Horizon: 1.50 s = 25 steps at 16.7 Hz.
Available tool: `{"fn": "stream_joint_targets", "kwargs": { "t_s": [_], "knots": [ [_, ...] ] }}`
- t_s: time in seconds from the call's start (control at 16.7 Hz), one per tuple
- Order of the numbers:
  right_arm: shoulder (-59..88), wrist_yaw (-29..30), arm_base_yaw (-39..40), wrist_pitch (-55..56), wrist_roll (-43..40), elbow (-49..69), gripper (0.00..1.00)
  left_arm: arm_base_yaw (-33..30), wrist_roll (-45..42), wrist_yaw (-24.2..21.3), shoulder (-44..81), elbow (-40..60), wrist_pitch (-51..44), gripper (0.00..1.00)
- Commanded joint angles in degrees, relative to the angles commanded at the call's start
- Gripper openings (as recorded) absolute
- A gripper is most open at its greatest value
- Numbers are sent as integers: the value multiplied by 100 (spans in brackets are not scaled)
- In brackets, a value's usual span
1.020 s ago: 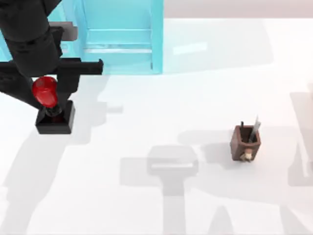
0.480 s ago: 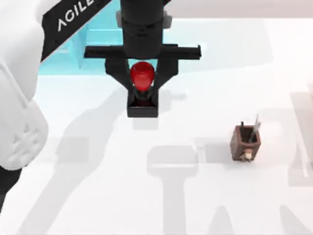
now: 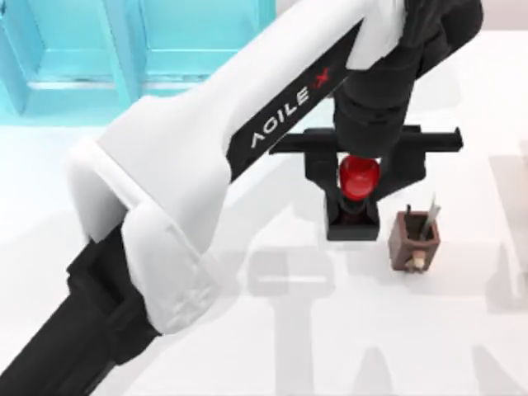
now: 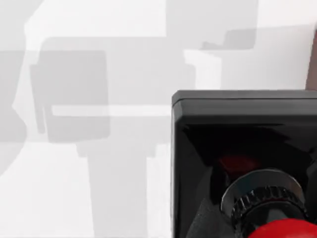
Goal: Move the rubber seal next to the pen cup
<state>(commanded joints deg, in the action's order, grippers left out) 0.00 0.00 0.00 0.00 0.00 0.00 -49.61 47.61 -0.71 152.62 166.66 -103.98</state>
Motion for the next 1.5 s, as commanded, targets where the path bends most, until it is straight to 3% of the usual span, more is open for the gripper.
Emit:
{"fn": "stream_joint_targets", "kwargs": {
  "t_s": [0.54,0.9,1.26,1.5],
  "knots": [
    [0,0,0,0,0,0,100,-102,124,12,268,327,-99,0],
    [0,0,0,0,0,0,100,-131,123,-6,985,1635,-624,0],
    [0,0,0,0,0,0,100,-129,126,1,1112,1827,-716,0],
    [0,0,0,0,0,0,100,-129,126,1,1112,1827,-716,30]
  ]
}}
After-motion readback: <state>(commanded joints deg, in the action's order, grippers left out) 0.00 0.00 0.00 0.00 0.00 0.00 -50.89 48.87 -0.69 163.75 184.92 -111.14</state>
